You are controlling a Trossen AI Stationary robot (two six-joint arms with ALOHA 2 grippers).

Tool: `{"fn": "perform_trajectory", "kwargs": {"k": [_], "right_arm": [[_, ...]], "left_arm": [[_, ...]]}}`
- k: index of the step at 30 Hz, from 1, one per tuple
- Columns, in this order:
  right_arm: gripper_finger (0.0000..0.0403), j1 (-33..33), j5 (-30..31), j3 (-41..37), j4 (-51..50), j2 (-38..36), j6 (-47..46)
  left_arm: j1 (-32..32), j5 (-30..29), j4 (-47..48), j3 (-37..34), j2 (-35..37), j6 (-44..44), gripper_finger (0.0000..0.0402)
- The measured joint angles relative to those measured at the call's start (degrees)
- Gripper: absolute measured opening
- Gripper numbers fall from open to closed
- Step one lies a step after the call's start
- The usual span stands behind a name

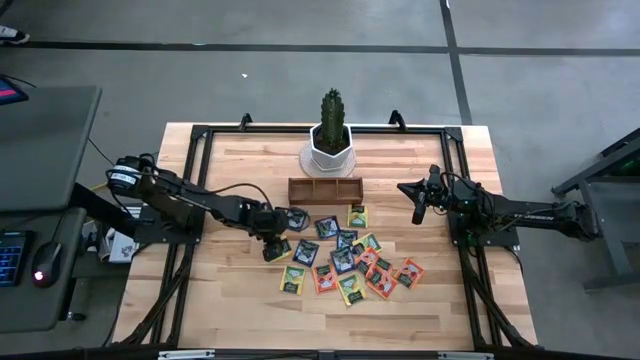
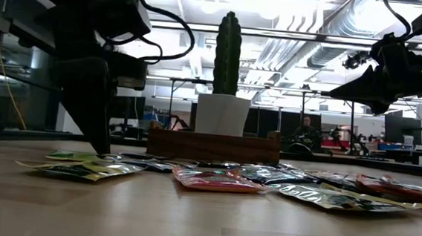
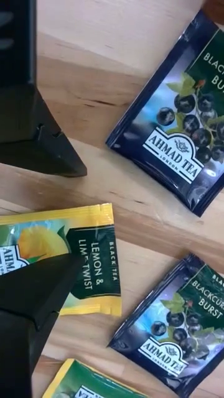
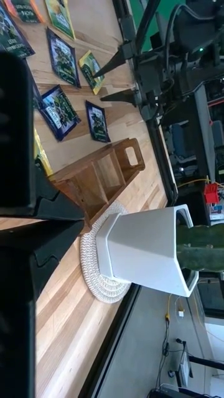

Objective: Pick & Place Tea
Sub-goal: Put the yellow tea bag into the left section of the wooden organizer

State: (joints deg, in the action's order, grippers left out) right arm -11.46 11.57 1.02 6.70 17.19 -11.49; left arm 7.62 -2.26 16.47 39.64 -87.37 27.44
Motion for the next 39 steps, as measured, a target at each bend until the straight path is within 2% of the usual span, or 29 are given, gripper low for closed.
{"fn": "perform_trajectory", "kwargs": {"k": [20,31,39], "right_arm": [[0.0007,0.0,0.0,0.0,0.1,0.0,0.0],[0.0007,0.0,0.0,0.0,0.0,0.0,0.0],[0.0007,0.0,0.0,0.0,0.0,0.0,0.0]], "left_arm": [[0.2,-4.1,1.2,0.2,-4.2,-3.9,0.0210],[0.0,-5.0,1.9,0.1,-4.2,-5.0,0.0103],[-0.1,-5.2,2.0,0.1,-4.2,-4.7,0.0041]]}}
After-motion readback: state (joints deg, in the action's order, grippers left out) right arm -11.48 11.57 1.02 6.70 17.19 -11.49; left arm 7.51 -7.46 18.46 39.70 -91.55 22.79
